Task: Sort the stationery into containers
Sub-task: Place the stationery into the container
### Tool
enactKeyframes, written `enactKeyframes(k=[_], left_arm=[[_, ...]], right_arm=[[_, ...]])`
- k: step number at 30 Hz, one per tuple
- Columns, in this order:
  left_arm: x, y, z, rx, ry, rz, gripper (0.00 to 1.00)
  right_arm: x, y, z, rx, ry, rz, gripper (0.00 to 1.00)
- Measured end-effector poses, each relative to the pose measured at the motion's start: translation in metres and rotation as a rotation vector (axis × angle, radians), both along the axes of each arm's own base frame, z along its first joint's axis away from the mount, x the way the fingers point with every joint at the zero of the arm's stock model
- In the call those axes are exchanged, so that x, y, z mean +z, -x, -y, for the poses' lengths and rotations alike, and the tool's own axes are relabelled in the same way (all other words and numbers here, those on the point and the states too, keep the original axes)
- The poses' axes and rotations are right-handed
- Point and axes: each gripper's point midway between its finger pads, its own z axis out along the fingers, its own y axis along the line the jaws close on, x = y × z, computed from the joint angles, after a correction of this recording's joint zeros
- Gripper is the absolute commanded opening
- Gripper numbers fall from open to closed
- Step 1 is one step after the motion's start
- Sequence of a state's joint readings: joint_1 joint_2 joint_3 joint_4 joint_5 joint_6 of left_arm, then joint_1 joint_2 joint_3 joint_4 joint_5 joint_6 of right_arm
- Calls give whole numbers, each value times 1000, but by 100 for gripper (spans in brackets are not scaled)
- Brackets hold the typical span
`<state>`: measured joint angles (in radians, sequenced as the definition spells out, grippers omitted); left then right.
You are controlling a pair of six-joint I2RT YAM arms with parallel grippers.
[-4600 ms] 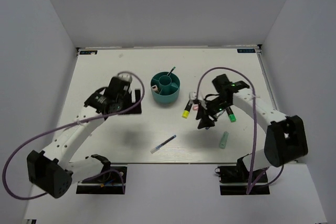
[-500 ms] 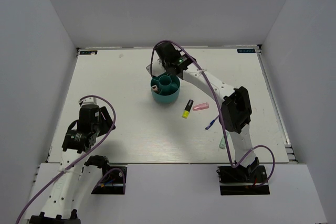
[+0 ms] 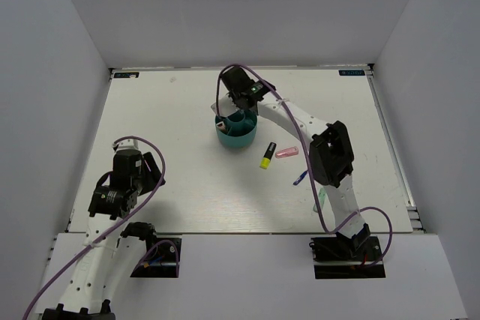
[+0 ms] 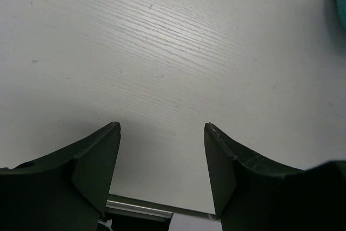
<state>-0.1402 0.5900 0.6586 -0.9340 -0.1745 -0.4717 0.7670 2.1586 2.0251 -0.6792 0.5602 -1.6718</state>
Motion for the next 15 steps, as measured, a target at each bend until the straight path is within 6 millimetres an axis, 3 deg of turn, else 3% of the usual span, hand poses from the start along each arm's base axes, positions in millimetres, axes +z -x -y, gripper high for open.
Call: enactKeyframes(k=[15], left_arm=[[1,0,0,-1,2,5,74]], right_arm=[[-36,13,-5,41,31,-84,0]])
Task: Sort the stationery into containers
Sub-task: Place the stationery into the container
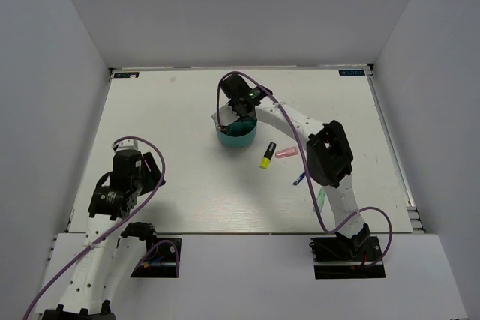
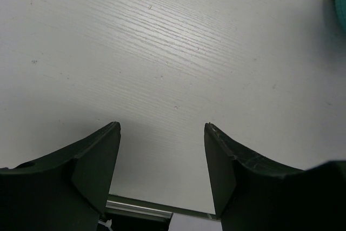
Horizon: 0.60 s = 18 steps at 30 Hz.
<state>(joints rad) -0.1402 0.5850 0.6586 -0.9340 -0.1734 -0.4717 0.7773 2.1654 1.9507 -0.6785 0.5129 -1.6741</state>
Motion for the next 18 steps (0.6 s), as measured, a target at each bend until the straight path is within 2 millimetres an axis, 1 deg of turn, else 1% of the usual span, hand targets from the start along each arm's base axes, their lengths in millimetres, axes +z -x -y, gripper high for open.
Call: enactKeyframes(k=[13,18], left_arm=[[1,0,0,-1,1,5,74],[1,0,0,0,2,6,74]], right_arm=[[-2,11,-19,47,-10,-9,0],[-3,14,-23,58,-13,-11,8]])
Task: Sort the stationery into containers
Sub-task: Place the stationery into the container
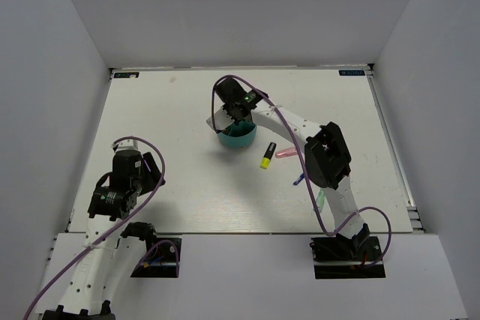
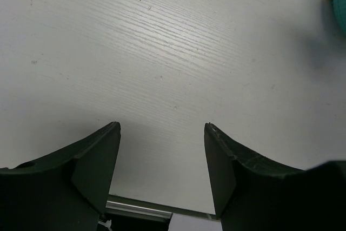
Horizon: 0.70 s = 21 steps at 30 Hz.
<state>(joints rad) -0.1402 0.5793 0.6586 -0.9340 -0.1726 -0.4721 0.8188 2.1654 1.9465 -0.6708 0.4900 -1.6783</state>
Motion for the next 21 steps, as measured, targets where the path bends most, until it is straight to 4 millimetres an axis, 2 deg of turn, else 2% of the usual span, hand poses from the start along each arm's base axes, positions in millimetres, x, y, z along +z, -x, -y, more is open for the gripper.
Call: enactKeyframes(k=[3,5,9,10,21], left_arm=[[0,0,0,0,0,0,74],[0,0,0,0,0,0,74],[0,0,0,0,0,0,74],[0,0,0,0,0,0,74],[0,0,0,0,0,0,74]], right_arm=[[0,0,-1,2,0,0,13],[0,1,-1,3,1,0,22],[0,2,-3,7,0,1,24],[0,3,-4,9,1,2,35],[3,4,-9,16,-9,14,37]])
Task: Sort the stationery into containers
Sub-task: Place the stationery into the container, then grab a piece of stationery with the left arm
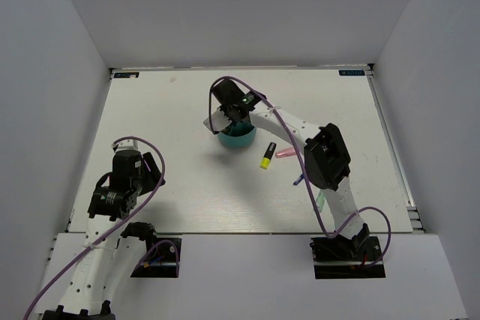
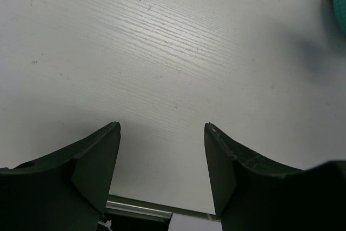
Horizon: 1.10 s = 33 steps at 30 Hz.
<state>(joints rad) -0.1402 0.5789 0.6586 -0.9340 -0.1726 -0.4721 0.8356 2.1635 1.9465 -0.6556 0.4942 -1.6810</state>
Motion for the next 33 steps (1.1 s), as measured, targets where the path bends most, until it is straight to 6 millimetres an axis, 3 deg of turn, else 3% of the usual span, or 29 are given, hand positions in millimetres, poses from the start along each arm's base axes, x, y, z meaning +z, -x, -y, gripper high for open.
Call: enactKeyframes(k=[1,2,4,6,7,8,9,10,12,13,15,17,18,19,21,22,23,24,25,28,29,30,31,32,33], left_arm=[[0,0,0,-1,0,0,70],[0,0,1,-3,2,0,64],[1,-1,6,-24,22,7,32],[3,-5,15,-73,49,33,8],[3,-5,21,-104,69,38,4],[2,-6,28,-145,90,38,1],[2,-7,35,-179,107,38,0],[1,-7,44,-224,135,27,2],[-1,-9,62,-305,178,-2,12],[-2,-9,72,-350,196,-22,25],[0,-11,92,-438,204,-54,41],[12,-14,124,-573,178,-69,59],[20,-15,143,-650,160,-66,65],[29,-18,162,-715,128,-58,71],[46,-26,204,-831,79,-45,73],[55,-33,226,-872,56,-27,73],[59,-40,245,-904,38,-23,70],[64,-48,267,-935,20,-12,66],[63,-56,285,-954,5,-5,52],[39,-79,322,-975,-45,-53,37],[31,-86,330,-974,-60,-72,36],[19,-95,340,-975,-77,-91,36],[11,-104,350,-975,-89,-102,39],[4,-113,359,-975,-99,-110,49],[-3,-121,367,-975,-109,-118,53]], right_arm=[[2,1,-2,4,-2,2,39],[5,4,-4,10,-7,6,49],[19,14,-7,16,-36,12,54],[38,30,-7,-11,-121,0,48],[55,40,-4,-31,-184,-10,41],[72,52,-1,-56,-257,-22,33],[91,64,6,-93,-337,-31,7],[109,76,18,-162,-444,-34,0],[134,99,52,-325,-638,-58,0],[139,108,69,-406,-727,-74,0],[128,125,108,-591,-852,-125,0],[97,139,142,-799,-926,-201,1],[77,143,155,-905,-947,-242,42],[54,147,165,-1018,-965,-294,59],[12,155,186,-1218,-965,-376,77],[-6,158,197,-1324,-972,-413,74],[-18,161,205,-1404,-984,-449,63],[-29,164,214,-1486,-1004,-481,44],[-36,167,222,-1564,-1034,-518,0],[-42,164,241,-1765,-1184,-593,0],[-41,162,246,-1815,-1240,-614,0],[-41,160,253,-1855,-1284,-627,8],[-40,158,257,-1894,-1336,-652,18],[-40,157,260,-1923,-1383,-669,24],[-40,156,261,-1936,-1425,-689,29]])
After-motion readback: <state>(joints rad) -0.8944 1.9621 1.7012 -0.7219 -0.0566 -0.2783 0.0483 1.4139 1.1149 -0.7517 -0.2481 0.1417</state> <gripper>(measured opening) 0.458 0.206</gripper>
